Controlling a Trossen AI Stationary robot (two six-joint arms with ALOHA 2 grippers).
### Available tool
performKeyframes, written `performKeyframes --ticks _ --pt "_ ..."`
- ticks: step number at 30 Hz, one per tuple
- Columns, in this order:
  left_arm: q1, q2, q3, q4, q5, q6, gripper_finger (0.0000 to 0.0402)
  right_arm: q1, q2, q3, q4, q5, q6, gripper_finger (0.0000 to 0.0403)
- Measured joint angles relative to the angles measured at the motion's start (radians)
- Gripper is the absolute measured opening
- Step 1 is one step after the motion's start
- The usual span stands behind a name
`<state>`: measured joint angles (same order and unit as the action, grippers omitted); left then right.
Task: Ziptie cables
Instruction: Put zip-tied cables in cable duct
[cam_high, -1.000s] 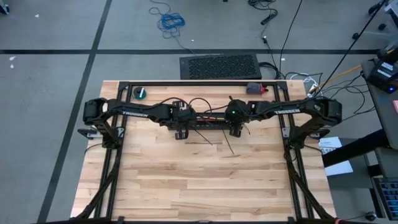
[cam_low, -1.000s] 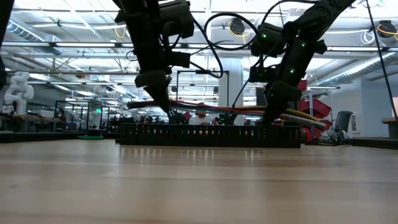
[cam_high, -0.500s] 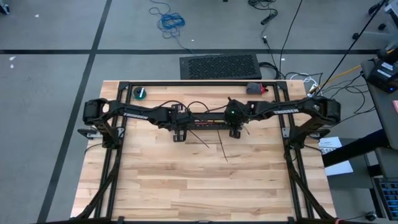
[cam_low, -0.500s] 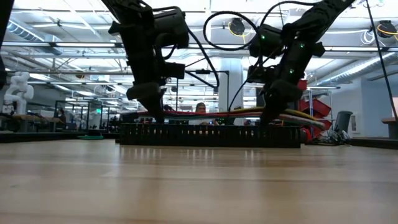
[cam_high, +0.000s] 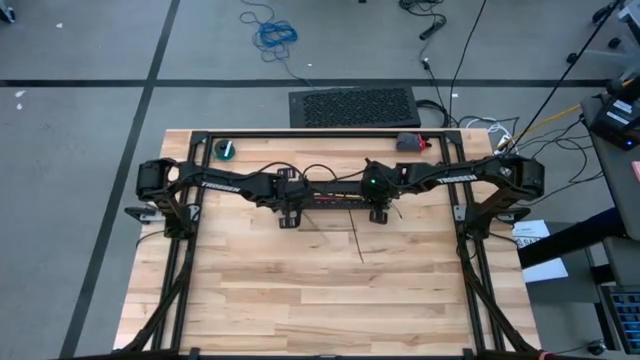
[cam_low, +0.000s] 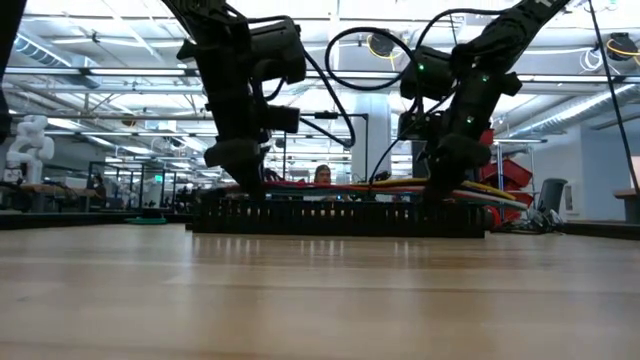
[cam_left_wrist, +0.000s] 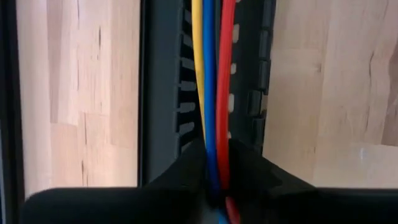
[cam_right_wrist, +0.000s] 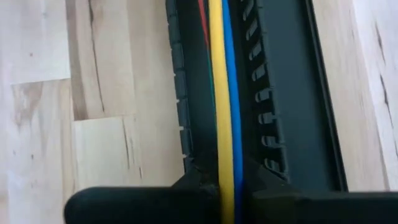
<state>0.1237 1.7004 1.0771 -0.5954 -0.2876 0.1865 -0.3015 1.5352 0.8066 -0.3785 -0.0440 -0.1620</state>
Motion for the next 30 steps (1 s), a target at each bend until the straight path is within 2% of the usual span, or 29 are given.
performKeyframes --ticks 5,11,14,17,26,30 --pt "-0.015 -0.001 0.0 0.003 0.007 -0.021 0.0107 0.008 0.0 0.0 0.002 -0.04 -0.004 0.0023" --pt "-0.021 -0.001 0.0 0.004 0.007 -0.022 0.0115 0.008 0.0 0.0 0.007 -0.05 0.002 0.0076" --pt "-0.021 -0.001 0.0 -0.023 0.002 -0.022 0.0116 0.008 -0.001 0.0 -0.012 -0.064 -0.001 0.009" --pt "-0.021 -0.002 0.002 -0.048 -0.002 -0.017 0.0116 0.009 -0.001 0.0 -0.031 -0.072 -0.008 0.0082" --pt "-0.049 -0.003 0.002 -0.123 -0.015 0.039 0.0091 0.016 -0.001 0.001 -0.087 -0.096 -0.049 0.0008" --pt "-0.068 -0.003 0.006 -0.122 -0.024 0.039 0.0083 0.016 -0.001 0.001 -0.034 -0.131 -0.052 0.0022"
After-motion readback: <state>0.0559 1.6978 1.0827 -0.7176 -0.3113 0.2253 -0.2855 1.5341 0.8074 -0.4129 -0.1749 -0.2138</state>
